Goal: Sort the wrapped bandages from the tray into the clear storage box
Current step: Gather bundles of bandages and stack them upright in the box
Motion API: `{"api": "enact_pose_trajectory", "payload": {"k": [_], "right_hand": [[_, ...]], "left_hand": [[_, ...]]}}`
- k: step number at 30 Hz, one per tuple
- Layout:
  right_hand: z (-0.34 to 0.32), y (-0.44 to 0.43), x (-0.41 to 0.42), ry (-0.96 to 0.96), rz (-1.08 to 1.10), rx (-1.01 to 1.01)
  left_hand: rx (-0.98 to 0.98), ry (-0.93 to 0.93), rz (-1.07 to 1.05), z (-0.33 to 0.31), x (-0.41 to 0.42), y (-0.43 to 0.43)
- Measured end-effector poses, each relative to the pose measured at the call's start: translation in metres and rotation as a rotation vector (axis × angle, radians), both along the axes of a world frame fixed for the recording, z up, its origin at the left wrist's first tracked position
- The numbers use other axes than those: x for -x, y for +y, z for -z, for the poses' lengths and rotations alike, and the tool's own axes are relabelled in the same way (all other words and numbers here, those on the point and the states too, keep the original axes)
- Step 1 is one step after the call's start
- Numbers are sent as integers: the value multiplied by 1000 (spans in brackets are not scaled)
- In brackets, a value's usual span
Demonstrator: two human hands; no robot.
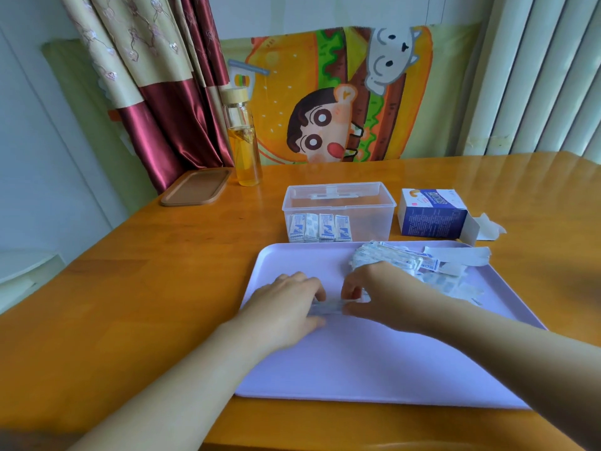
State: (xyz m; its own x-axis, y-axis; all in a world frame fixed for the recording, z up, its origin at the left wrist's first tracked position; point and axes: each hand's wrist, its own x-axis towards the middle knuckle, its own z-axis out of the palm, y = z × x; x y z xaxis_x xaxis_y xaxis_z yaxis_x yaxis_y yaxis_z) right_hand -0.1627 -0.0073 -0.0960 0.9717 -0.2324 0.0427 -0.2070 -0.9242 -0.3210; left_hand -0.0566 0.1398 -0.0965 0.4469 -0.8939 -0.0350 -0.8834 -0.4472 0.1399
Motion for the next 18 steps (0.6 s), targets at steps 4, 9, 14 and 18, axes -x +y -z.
{"api": "enact_pose_trajectory", "payload": {"k": [4, 9, 14, 18], "right_hand": [[3, 3, -2, -63, -41, -1], [-34, -8, 0, -224, -111, -150], [-43, -56, 1, -85, 168, -56], [-19, -62, 0, 124, 255, -10]], "left_hand": [[-26, -58, 62, 2, 7, -13], [221, 384, -18, -12, 4, -22], [753, 1320, -397, -15, -4, -26], [1136, 1995, -656, -12, -4, -23]]}}
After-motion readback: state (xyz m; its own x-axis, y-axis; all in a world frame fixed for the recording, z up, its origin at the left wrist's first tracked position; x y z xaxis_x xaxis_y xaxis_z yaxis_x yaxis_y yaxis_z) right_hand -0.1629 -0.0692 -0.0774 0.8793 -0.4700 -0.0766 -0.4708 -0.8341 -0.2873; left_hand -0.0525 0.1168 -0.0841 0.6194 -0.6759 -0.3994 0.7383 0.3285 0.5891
